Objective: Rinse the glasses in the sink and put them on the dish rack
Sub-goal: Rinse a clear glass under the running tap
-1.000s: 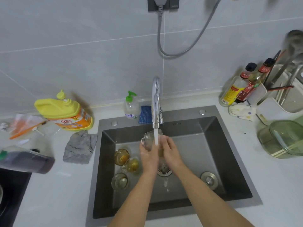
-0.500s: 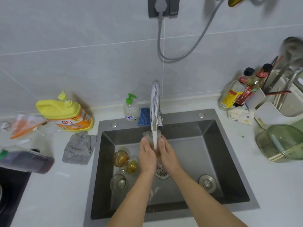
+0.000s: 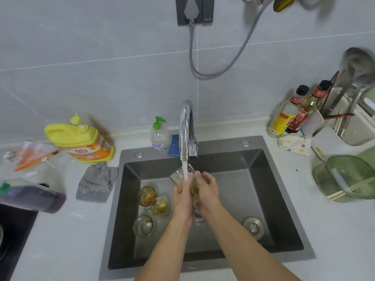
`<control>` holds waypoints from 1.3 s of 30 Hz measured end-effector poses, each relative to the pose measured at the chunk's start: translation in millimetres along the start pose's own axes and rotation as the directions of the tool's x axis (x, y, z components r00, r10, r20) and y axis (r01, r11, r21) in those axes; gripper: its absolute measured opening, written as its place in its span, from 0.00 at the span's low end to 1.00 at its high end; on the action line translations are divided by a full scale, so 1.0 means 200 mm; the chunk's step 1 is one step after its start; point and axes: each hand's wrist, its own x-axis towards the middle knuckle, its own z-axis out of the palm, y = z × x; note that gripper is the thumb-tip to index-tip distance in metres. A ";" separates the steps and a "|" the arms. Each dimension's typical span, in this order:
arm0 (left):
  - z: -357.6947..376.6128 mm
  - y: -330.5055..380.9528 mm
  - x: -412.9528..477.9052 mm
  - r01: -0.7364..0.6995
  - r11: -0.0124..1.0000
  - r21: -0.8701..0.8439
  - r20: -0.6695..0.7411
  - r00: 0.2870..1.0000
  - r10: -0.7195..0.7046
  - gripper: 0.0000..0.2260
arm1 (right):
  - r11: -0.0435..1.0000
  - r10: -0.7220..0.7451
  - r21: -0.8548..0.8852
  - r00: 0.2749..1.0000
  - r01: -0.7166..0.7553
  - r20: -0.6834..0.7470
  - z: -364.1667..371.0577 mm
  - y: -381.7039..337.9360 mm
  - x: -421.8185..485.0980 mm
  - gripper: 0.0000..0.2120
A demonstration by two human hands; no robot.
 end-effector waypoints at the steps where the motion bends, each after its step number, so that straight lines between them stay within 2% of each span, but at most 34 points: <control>1: -0.02 0.00 0.00 -0.008 1.000 0.016 0.003 1.000 0.008 0.18 | 0.997 -0.025 -0.075 0.999 0.023 -0.027 0.00 -0.01 0.01 0.25; 3: -0.04 -0.01 0.01 -0.011 1.000 0.029 0.006 1.000 0.011 0.22 | 0.982 -0.049 -0.183 0.999 0.044 -0.023 -0.02 -0.03 0.01 0.38; 4: -0.05 0.00 0.01 0.002 1.000 0.017 0.004 1.000 -0.003 0.25 | 0.984 -0.011 -0.179 1.000 0.014 0.021 -0.03 -0.04 0.01 0.41; 5: -0.04 0.01 0.00 0.018 1.000 -0.003 0.000 1.000 -0.018 0.29 | 0.992 0.059 -0.119 0.995 -0.049 0.080 -0.03 -0.04 0.00 0.40; 7: -0.03 0.03 0.00 0.032 0.999 -0.032 -0.018 0.999 -0.033 0.33 | 0.988 0.152 -0.043 0.971 -0.147 0.186 -0.02 -0.02 -0.02 0.29; 9: -0.02 0.05 0.00 -0.029 0.999 -0.031 -0.040 0.999 0.027 0.29 | 0.986 0.164 -0.031 0.955 -0.161 0.249 -0.01 -0.01 -0.04 0.25; 12: -0.02 0.07 0.00 -0.119 0.992 -0.038 -0.037 0.992 0.118 0.22 | 0.953 0.214 0.117 0.895 -0.279 0.391 -0.03 -0.04 -0.08 0.24; 14: -0.02 0.09 -0.01 -0.176 0.984 -0.009 -0.049 0.983 0.176 0.23 | 0.939 0.244 0.130 0.883 -0.319 0.402 -0.05 -0.06 -0.09 0.23; 17: -0.03 0.11 -0.01 -0.243 0.968 0.057 -0.034 0.969 0.245 0.29 | 0.950 0.282 0.053 0.916 -0.309 0.286 -0.05 -0.09 -0.06 0.17; 19: -0.04 0.11 0.00 -0.238 0.971 0.011 -0.045 0.970 0.238 0.29 | 0.952 0.305 -0.021 0.935 -0.307 0.182 -0.05 -0.08 -0.02 0.18; 22: -0.04 0.12 -0.01 -0.211 0.973 -0.096 -0.078 0.976 0.204 0.25 | 0.956 0.293 -0.007 0.949 -0.294 0.115 -0.05 -0.07 0.00 0.19; 24: -0.04 0.11 0.00 -0.203 0.974 -0.103 -0.083 0.977 0.195 0.26 | 0.951 0.303 0.027 0.943 -0.309 0.136 -0.03 -0.05 0.01 0.16; 28: -0.01 0.08 -0.04 -0.155 0.981 -0.114 -0.037 0.988 0.151 0.35 | 0.881 0.345 0.223 0.889 -0.417 0.300 0.03 -0.04 -0.01 0.22; 30: -0.02 0.10 -0.06 -0.175 0.980 -0.095 -0.007 0.984 0.175 0.36 | 0.912 0.315 0.190 0.917 -0.364 0.243 0.02 -0.02 -0.02 0.20; 33: -0.04 0.13 -0.04 -0.247 0.966 0.070 0.034 0.969 0.245 0.36 | 0.959 0.284 -0.054 0.943 -0.279 0.172 -0.03 -0.01 -0.02 0.13; 35: -0.06 0.13 0.00 -0.262 0.956 0.131 0.091 0.963 0.252 0.35 | 0.960 0.164 -0.241 0.983 -0.141 0.080 -0.07 -0.01 0.01 0.13; 37: -0.07 0.12 -0.01 -0.245 0.953 0.179 0.148 0.964 0.220 0.30 | 0.923 0.020 -0.383 0.995 0.020 0.099 -0.10 -0.08 0.01 0.16; 39: -0.09 0.11 -0.02 -0.216 0.951 0.221 0.175 0.968 0.179 0.28 | 0.904 -0.036 -0.415 0.985 0.105 0.171 -0.10 -0.13 0.00 0.11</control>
